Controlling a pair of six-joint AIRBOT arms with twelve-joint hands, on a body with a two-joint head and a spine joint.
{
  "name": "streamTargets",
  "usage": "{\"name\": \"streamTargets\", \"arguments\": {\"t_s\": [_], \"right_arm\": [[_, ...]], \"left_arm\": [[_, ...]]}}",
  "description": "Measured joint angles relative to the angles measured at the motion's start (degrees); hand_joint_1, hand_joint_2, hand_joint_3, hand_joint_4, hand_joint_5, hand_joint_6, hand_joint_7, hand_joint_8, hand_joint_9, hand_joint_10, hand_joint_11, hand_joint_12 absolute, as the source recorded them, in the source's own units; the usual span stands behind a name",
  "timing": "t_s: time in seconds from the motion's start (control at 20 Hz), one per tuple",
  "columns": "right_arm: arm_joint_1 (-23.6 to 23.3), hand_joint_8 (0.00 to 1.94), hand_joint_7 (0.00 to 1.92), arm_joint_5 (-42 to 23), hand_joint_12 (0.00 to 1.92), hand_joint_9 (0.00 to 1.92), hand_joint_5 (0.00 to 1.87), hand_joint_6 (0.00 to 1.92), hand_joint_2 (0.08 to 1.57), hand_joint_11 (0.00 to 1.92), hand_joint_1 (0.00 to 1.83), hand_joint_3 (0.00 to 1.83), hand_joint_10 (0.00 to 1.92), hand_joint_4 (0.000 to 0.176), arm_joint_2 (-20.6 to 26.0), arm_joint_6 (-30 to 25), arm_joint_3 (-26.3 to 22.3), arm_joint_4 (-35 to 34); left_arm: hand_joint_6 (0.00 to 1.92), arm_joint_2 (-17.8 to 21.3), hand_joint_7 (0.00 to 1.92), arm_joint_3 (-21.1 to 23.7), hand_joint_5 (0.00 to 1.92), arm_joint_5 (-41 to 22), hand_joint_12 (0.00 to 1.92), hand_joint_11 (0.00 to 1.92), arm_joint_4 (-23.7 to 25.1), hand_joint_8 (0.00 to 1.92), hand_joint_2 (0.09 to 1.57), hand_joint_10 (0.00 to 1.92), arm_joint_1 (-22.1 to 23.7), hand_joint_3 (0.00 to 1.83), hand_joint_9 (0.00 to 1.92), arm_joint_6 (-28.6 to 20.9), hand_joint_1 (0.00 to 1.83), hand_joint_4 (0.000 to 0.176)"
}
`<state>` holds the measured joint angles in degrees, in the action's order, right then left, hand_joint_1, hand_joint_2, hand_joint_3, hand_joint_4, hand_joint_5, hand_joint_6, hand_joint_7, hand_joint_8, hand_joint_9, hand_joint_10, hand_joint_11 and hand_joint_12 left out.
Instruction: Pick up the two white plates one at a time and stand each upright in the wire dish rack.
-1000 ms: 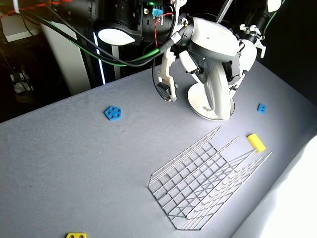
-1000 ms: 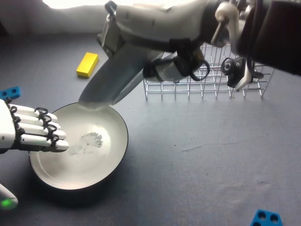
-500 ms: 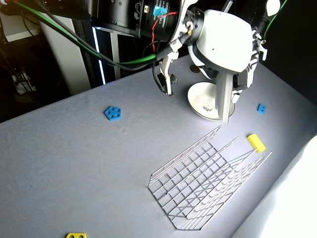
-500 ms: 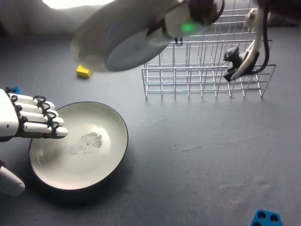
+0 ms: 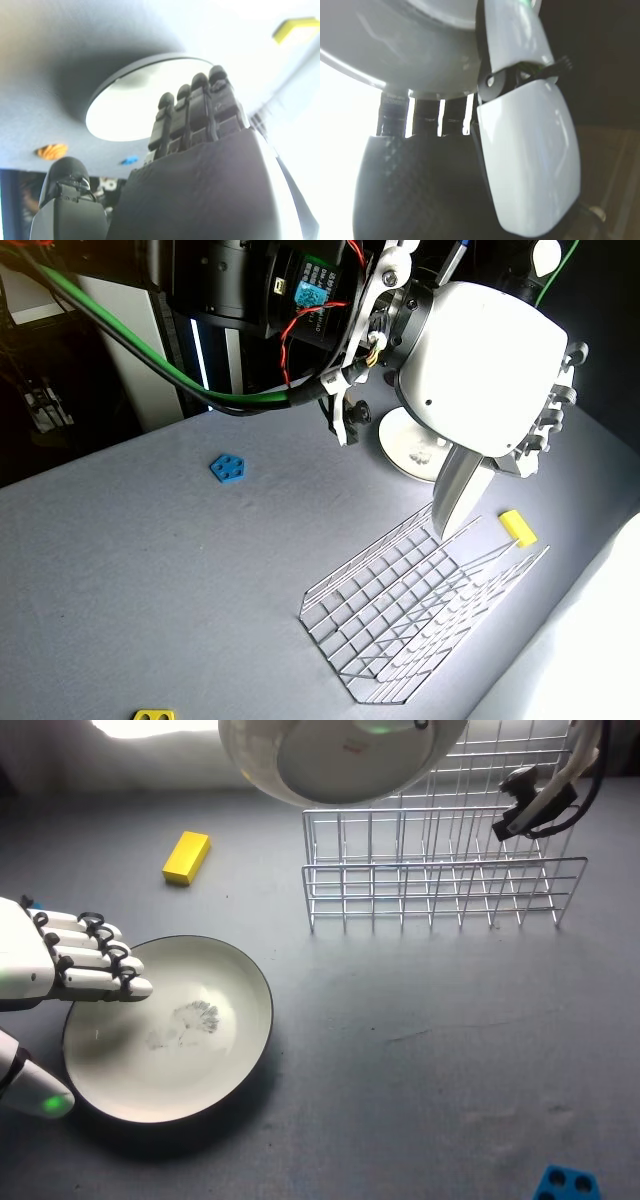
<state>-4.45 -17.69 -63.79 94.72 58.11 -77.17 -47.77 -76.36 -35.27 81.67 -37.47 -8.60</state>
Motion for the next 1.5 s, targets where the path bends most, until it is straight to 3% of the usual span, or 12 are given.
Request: {"name": "streamTargets", "arguments": {"t_s": [0.7, 0.9, 1.0, 1.1, 1.15, 1.2, 1.25, 1.5], "right_arm": [[2.0, 0.88, 0.95, 0.8, 1.51, 0.88, 0.92, 1.05, 1.11, 0.84, 1.49, 0.00, 1.08, 0.000, 4.8, 0.0, 1.4, -2.5], [2.8, 0.94, 0.92, 0.3, 1.53, 0.84, 0.89, 1.12, 1.13, 0.82, 1.48, 0.00, 1.12, 0.000, 5.0, -0.3, 2.8, -2.6], [2.8, 0.86, 0.96, 0.2, 1.50, 0.88, 0.90, 1.08, 1.11, 0.85, 1.49, 0.00, 1.07, 0.000, 5.1, -0.5, 3.5, -3.4], [2.8, 0.94, 0.92, 0.4, 1.54, 0.84, 0.87, 1.13, 1.13, 0.82, 1.48, 0.00, 1.13, 0.000, 5.1, -0.5, 4.7, -5.5], [2.8, 0.94, 0.95, 0.6, 1.32, 0.86, 0.90, 1.13, 1.13, 0.79, 1.39, 0.00, 1.19, 0.000, 5.1, -0.5, 5.6, -7.8], [2.8, 0.93, 0.93, 0.7, 1.49, 0.85, 0.89, 1.11, 1.12, 0.81, 1.47, 0.00, 1.13, 0.000, 5.2, -0.5, 6.1, -8.6], [2.9, 0.91, 0.94, 0.6, 1.53, 0.85, 0.91, 1.09, 1.12, 0.82, 1.48, 0.00, 1.11, 0.000, 5.2, -0.5, 6.4, -8.8], [5.6, 0.91, 0.93, 1.0, 1.51, 0.87, 0.89, 1.11, 1.12, 0.84, 1.49, 0.00, 1.09, 0.000, 5.4, -0.9, 7.5, -8.8]], "left_arm": [[0.01, 0.5, 0.01, -0.7, 0.03, -0.3, 0.00, 0.00, -0.1, 0.00, 1.04, 0.00, -1.5, 0.00, 0.00, -0.7, 0.00, 0.000], [0.00, 0.5, 0.01, -0.8, 0.03, -0.6, 0.00, 0.00, -0.5, 0.00, 1.04, 0.00, -2.1, 0.00, 0.00, -0.7, 0.00, 0.000], [0.01, 0.5, 0.01, -0.8, 0.04, -0.6, 0.00, 0.00, -0.5, 0.00, 1.03, 0.00, -2.1, 0.00, 0.00, -0.7, 0.00, 0.000], [0.00, 0.5, 0.01, -0.8, 0.03, -0.7, 0.00, 0.00, -0.7, 0.00, 1.04, 0.00, -2.6, 0.00, 0.00, -0.7, 0.00, 0.000], [0.00, 0.5, 0.02, -1.0, 0.03, -0.8, 0.00, 0.00, -0.7, 0.00, 1.04, 0.00, -2.7, 0.00, 0.00, -0.7, 0.00, 0.000], [0.00, 0.5, 0.01, -1.0, 0.03, -0.8, 0.00, 0.00, -0.7, 0.00, 1.04, 0.00, -2.8, 0.00, 0.00, -0.7, 0.00, 0.000], [0.00, 0.5, 0.01, -1.1, 0.02, -0.8, 0.00, 0.00, -0.7, 0.00, 1.04, 0.00, -2.8, 0.00, 0.00, -0.7, 0.00, 0.000], [0.00, 0.5, 0.02, -1.1, 0.03, -1.0, 0.00, 0.00, -0.9, 0.00, 1.04, 0.00, -3.8, 0.00, 0.00, -0.7, 0.00, 0.000]]}}
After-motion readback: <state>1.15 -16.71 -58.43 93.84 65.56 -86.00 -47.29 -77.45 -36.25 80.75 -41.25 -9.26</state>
